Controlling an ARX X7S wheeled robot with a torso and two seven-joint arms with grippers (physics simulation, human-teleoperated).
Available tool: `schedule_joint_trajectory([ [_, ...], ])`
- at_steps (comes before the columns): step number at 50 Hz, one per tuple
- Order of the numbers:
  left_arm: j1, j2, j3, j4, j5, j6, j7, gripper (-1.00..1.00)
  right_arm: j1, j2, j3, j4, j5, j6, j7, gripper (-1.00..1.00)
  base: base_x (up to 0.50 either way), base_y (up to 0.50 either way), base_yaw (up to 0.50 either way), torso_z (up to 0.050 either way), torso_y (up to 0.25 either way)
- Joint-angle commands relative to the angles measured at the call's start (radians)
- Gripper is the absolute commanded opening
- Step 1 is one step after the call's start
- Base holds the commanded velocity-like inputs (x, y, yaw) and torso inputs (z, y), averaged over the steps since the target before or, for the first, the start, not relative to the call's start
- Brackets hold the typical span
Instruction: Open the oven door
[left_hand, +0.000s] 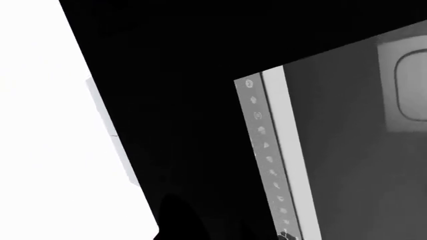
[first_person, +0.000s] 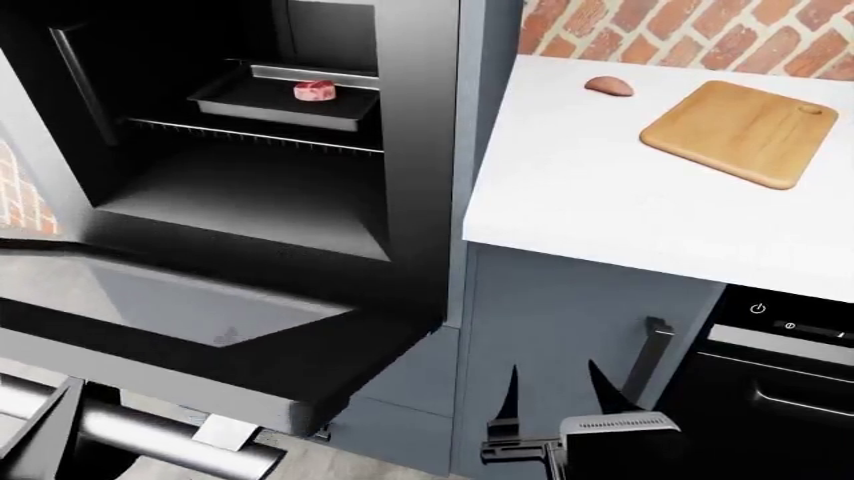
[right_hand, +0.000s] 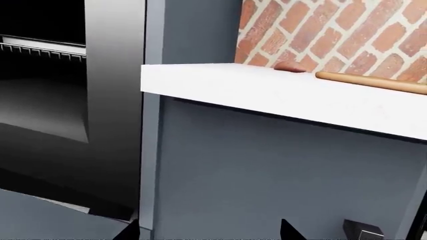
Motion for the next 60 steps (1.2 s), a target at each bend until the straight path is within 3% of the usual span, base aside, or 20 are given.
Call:
schedule_joint_trajectory([
  [1, 0.187, 0.037, -0.06, -0.096, -0.14, 0.134, 0.009, -1.0, 0.001, -0.003, -0.006, 0.012, -0.01, -0.005, 0.004, 1.0, 0.01, 0.0, -0.01, 0.0, 0.0],
  [25, 0.398, 0.087, -0.268, -0.182, -0.062, 0.211, 0.011, -1.0, 0.003, -0.003, -0.014, 0.031, -0.019, -0.018, 0.01, 1.0, 0.01, 0.0, -0.01, -0.002, 0.0],
  [39, 0.587, 0.155, -0.458, -0.277, 0.001, 0.312, 0.011, -1.0, 0.007, -0.005, -0.021, 0.044, -0.022, -0.021, 0.011, 1.0, 0.01, 0.0, 0.0, -0.002, 0.0],
  [60, 0.67, 0.205, -0.574, -0.357, 0.063, 0.382, 0.014, -1.0, 0.009, -0.003, -0.029, 0.053, -0.03, -0.022, 0.017, 1.0, 0.0, 0.0, 0.0, -0.001, 0.0],
])
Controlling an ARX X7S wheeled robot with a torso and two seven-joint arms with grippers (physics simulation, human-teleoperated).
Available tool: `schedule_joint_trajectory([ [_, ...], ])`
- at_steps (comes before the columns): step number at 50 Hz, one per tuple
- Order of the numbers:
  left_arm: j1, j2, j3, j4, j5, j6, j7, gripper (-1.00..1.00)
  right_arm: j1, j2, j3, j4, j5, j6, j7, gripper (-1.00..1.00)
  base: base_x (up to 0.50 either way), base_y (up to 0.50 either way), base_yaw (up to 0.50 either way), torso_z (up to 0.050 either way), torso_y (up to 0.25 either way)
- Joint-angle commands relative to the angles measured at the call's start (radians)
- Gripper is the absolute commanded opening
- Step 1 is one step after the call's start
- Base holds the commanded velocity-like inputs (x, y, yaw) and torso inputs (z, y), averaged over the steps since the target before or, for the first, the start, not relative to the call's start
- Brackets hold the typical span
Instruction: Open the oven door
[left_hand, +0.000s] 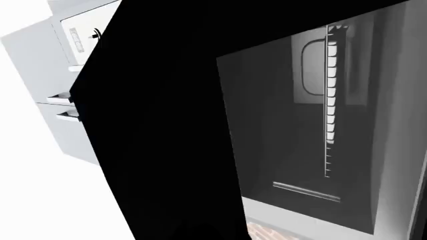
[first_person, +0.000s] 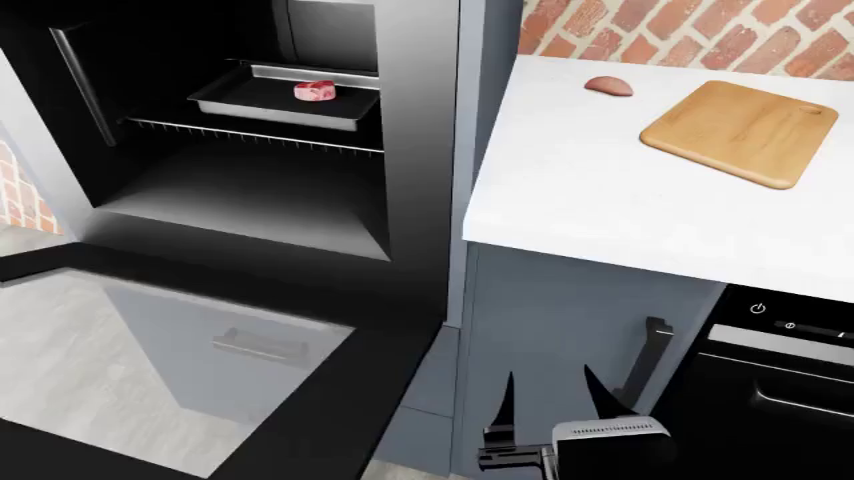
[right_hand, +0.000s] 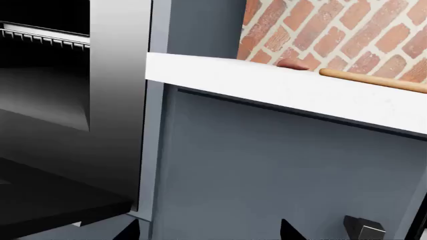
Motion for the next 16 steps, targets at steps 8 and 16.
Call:
schedule_joint_trajectory([
  [8, 0.075, 0.05, -0.132, -0.121, -0.034, 0.117, 0.016, -1.0, 0.002, 0.0, -0.006, 0.005, -0.006, 0.002, 0.006, 1.0, 0.0, 0.0, 0.0, 0.0, 0.0],
  [16, 0.105, 0.068, -0.177, -0.143, -0.013, 0.143, 0.02, -1.0, 0.004, 0.0, -0.008, 0.012, -0.007, -0.004, 0.006, 1.0, 0.0, 0.0, 0.0, 0.0, 0.0],
])
